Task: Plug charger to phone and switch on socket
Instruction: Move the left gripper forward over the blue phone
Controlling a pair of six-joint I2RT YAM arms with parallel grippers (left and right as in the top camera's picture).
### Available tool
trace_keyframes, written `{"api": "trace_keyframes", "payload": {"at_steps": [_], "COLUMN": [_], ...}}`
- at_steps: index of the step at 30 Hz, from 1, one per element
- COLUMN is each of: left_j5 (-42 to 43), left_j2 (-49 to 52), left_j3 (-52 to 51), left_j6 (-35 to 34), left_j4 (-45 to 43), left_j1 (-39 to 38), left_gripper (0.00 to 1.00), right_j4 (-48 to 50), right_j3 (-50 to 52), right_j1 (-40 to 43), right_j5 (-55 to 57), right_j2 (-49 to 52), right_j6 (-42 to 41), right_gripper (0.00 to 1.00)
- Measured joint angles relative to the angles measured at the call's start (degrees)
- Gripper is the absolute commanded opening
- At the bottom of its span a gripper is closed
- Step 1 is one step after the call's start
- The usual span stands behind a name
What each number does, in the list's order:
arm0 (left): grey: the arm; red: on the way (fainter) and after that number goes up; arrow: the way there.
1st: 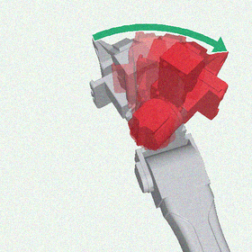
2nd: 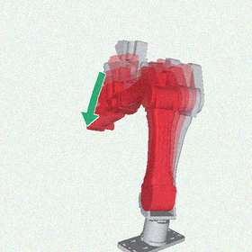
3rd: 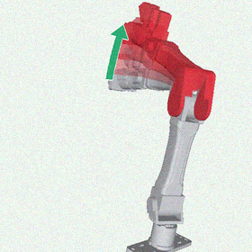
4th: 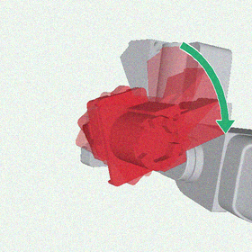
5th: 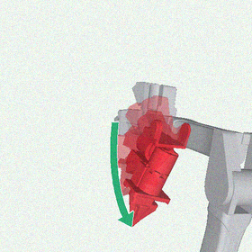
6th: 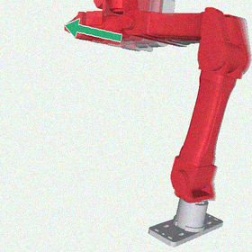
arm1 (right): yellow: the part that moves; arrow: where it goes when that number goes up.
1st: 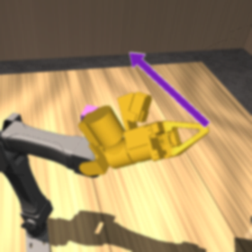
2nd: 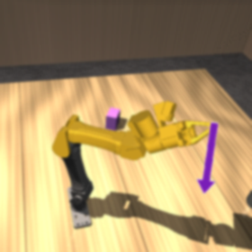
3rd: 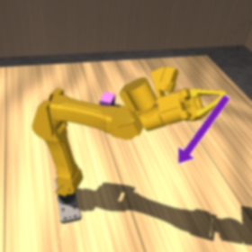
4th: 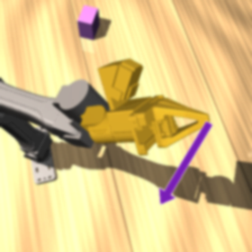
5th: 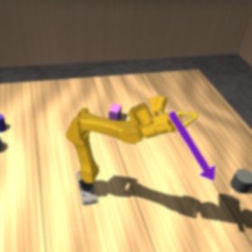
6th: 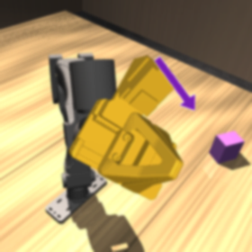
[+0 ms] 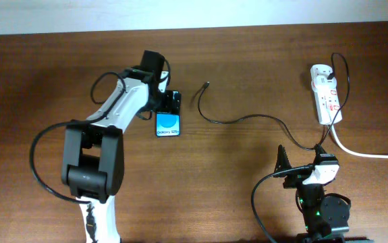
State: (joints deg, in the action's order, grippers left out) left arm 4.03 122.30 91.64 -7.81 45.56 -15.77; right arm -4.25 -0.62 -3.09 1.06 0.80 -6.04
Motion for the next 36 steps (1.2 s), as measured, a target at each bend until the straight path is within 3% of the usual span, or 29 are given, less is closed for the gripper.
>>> {"api": "trace_keyframes", "payload": {"at_steps": [13, 20, 36], "left_j5": [-4.4, -4.8, -6.4], "left_j2": [2.9, 3.7, 5.9], "left_j3": [0.4, 3.5, 5.2], "left_j6": [-5.4, -7.9, -8.7], "left_j4": [-1.4, 4.9, 5.5], "left_j1": [-2.8, -2.8, -4.4], "left_gripper": [0.98, 0.96, 0.94], "right_j4": [0.0, 0.0, 0.0], "right_j3": [0.0, 0.0, 0.0], "right_j1": [0.0, 0.0, 0.0], "right_j5": [0.0, 0.0, 0.0], "right_j2": [0.0, 0.0, 0.0], "right_j6": [0.0, 0.0, 0.0], "right_gripper": [0.98, 0.98, 0.99]}}
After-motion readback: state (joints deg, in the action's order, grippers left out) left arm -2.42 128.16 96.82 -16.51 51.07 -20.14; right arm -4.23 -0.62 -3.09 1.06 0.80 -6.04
